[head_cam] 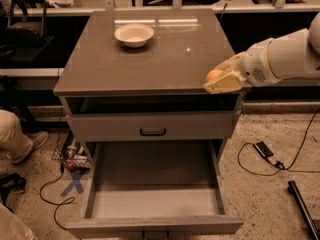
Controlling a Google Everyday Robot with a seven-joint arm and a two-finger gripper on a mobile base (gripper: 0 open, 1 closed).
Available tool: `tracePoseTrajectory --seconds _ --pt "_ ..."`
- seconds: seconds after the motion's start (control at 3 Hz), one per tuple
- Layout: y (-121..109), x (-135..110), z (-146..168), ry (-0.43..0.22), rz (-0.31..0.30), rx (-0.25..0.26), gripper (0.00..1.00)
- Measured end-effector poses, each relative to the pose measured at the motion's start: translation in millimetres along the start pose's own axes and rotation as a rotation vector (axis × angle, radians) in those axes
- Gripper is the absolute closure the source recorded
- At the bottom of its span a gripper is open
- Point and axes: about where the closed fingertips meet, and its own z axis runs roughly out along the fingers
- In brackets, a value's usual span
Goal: Place orange into middle drawer
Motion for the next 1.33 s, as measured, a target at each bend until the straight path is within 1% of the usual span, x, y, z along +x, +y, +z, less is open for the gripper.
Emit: tracePoseTrajectory --seconds 0.33,0.67,1.0,1.33 --pt "33 28 30 0.005 0.068 -0.073 1.0" --pt "88 68 70 0.016 0.152 -0.165 1.0" --pt "147 98 116 0.035 0.22 -0.24 1.0" --pt "222 134 174 0.057 0.289 -0.313 1.0"
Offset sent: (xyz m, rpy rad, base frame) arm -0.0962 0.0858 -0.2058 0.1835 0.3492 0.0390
